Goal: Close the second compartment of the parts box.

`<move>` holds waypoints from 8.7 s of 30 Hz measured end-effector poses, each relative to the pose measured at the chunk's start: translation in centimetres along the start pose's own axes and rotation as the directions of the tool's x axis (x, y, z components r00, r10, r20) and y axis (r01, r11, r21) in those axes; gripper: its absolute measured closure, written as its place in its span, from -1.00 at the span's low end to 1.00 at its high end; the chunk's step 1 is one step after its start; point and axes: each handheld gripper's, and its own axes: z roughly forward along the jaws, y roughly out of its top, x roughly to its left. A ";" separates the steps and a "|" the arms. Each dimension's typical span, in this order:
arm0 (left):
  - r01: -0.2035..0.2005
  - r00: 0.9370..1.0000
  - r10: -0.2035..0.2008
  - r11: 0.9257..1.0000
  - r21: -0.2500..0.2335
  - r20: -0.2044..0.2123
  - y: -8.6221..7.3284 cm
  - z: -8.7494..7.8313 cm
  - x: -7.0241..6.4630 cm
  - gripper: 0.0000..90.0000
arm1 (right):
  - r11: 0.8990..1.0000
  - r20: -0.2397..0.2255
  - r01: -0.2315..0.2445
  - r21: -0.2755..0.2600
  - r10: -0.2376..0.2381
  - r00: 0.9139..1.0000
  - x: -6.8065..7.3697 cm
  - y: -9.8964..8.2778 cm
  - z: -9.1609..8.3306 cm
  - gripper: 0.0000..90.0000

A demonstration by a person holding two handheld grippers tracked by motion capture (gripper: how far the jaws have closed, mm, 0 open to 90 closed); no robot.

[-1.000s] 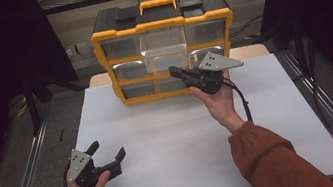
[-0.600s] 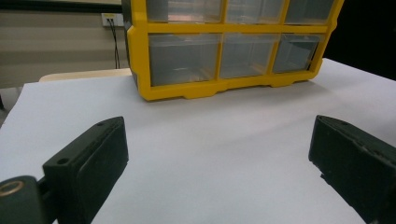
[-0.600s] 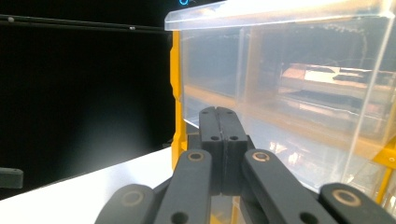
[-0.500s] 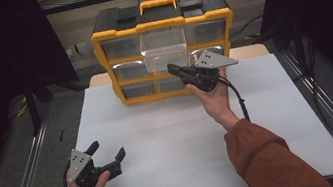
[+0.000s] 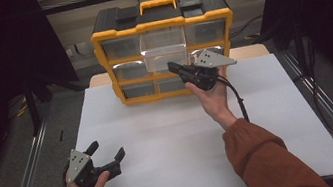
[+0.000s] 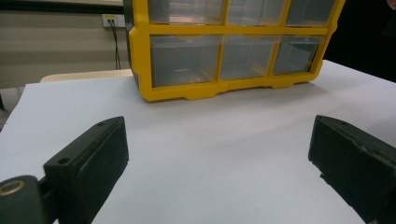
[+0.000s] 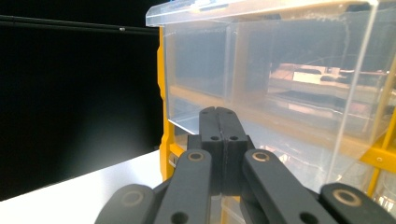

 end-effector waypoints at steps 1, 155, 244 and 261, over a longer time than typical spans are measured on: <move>-0.005 1.000 0.005 1.000 0.006 0.002 0.0 -0.1 0.0 -0.89 | 1.000 -0.001 -0.001 -0.001 0.001 1.000 0.0 0.0 0.0 1.00; -0.001 1.000 0.001 1.000 -0.007 0.015 0.1 -0.1 0.1 -0.88 | 0.999 0.118 0.017 0.043 -0.021 0.993 -3.9 1.2 5.6 1.00; 0.004 1.000 -0.004 1.000 0.005 0.011 0.0 0.1 0.1 -0.89 | 0.996 0.203 -0.085 0.024 0.079 0.976 -0.9 -2.0 -5.4 -0.97; 0.000 1.000 0.000 1.000 0.002 0.003 0.0 0.0 0.0 -0.89 | 0.990 0.274 -0.118 0.082 0.091 0.957 -0.8 -5.0 -10.7 -1.00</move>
